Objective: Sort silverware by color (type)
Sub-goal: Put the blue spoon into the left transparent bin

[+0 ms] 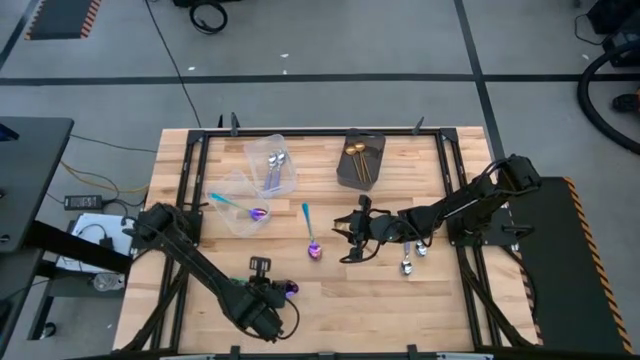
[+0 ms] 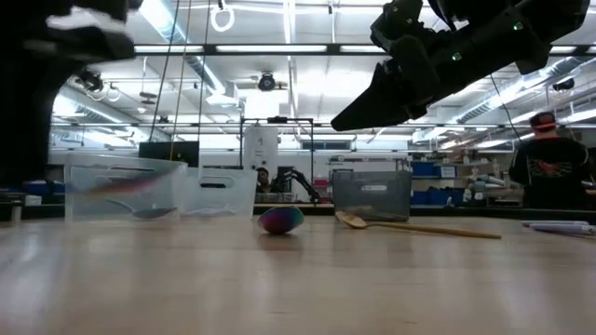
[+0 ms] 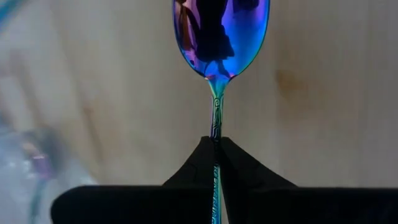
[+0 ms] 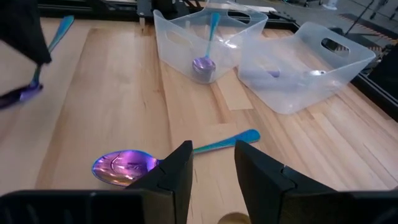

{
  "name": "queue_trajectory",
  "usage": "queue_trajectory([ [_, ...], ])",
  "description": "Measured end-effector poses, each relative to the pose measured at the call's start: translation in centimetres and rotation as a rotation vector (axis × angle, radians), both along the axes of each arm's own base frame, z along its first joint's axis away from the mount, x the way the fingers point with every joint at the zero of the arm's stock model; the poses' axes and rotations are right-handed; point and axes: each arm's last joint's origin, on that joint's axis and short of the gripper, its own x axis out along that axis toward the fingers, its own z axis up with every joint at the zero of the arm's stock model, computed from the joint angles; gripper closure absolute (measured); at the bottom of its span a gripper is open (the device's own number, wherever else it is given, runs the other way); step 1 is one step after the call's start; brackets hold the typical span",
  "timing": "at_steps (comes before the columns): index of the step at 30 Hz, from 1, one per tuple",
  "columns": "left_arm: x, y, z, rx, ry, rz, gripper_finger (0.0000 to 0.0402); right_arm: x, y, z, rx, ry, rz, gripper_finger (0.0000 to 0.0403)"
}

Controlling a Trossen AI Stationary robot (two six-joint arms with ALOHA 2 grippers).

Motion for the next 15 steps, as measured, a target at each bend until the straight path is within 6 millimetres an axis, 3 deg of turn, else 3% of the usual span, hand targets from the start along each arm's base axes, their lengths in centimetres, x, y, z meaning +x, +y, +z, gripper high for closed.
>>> queue_trajectory([
  [15,-0.9,5.9,7.2,0.183,-0.129,0.02,0.0387,-0.2,0.4,-0.3,0.058,0.021,0.015,0.0274],
])
